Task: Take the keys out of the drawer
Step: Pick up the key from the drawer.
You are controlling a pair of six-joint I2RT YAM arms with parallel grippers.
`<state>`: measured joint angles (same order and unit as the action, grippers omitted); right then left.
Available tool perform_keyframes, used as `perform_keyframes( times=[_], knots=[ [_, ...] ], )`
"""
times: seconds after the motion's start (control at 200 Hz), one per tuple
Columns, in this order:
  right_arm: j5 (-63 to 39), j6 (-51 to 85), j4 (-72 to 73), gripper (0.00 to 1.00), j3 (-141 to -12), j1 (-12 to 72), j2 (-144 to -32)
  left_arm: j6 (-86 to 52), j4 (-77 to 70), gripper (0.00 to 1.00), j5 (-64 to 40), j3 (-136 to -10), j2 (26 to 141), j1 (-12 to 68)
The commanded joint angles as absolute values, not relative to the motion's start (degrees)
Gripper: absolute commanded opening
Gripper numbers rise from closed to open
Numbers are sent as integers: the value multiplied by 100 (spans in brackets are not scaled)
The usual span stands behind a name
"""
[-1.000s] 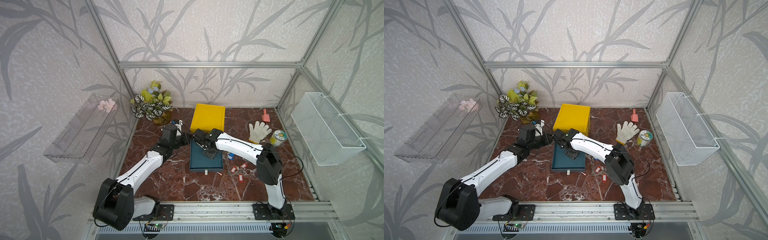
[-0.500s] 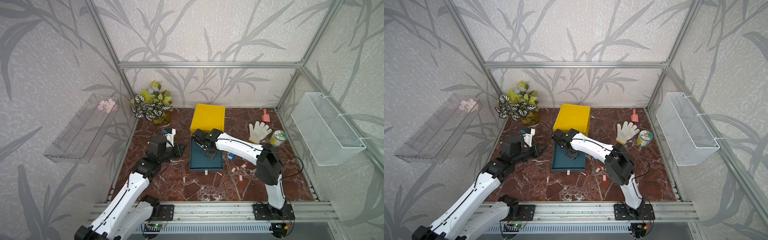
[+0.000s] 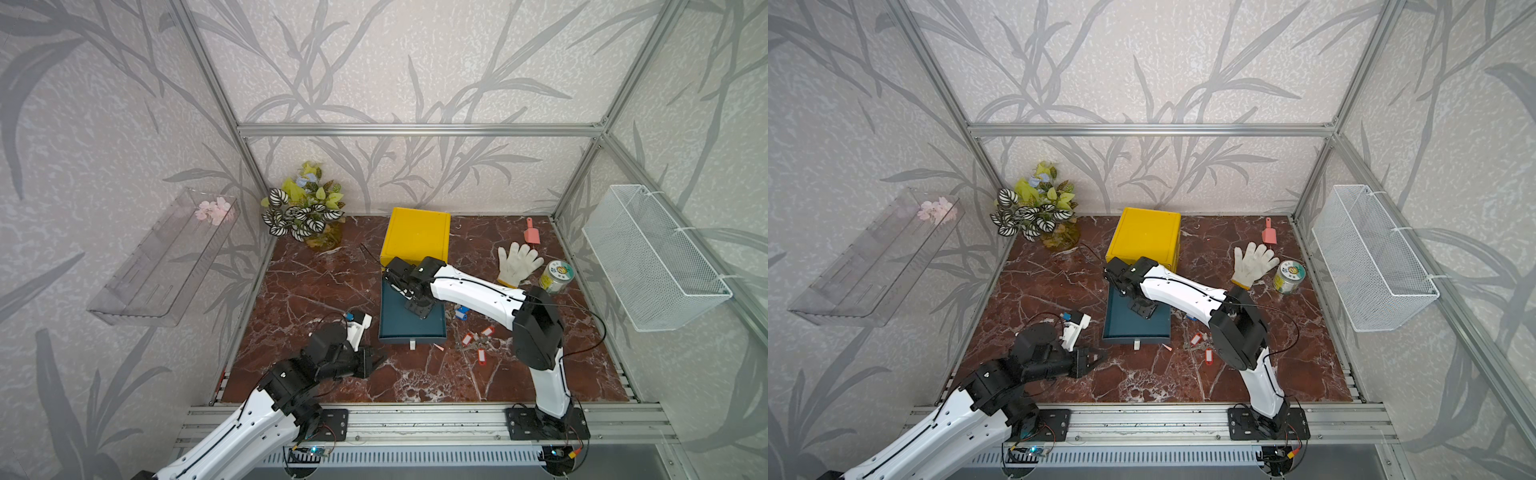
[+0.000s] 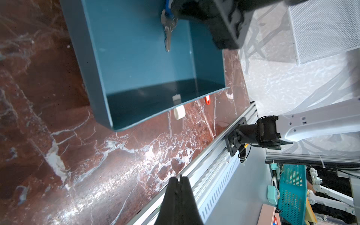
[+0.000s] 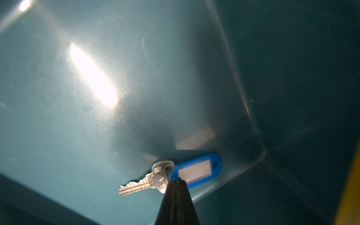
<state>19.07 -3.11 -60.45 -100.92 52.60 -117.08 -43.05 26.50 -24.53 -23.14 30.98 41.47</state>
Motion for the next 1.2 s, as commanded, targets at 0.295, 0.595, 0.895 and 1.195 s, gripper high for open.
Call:
perform_keyframes(
  times=[0.295,0.595,0.895,1.195],
  knots=[
    [2004,-316,-6091,0,-10229,5264,-11777,-4543,1026,3,-1265,-1946,4175,4421],
    [1997,-338,-6056,0,-10214,5266,-11764,-4207,692,4,-548,-1917,4537,4305],
    [1945,-304,-5962,0,-10154,5266,-11699,-3910,586,4,-500,-2140,4529,3925],
    [1698,-260,-5701,0,-9931,5272,-11179,-3770,240,4,-668,-2399,5047,3807]
  ],
)
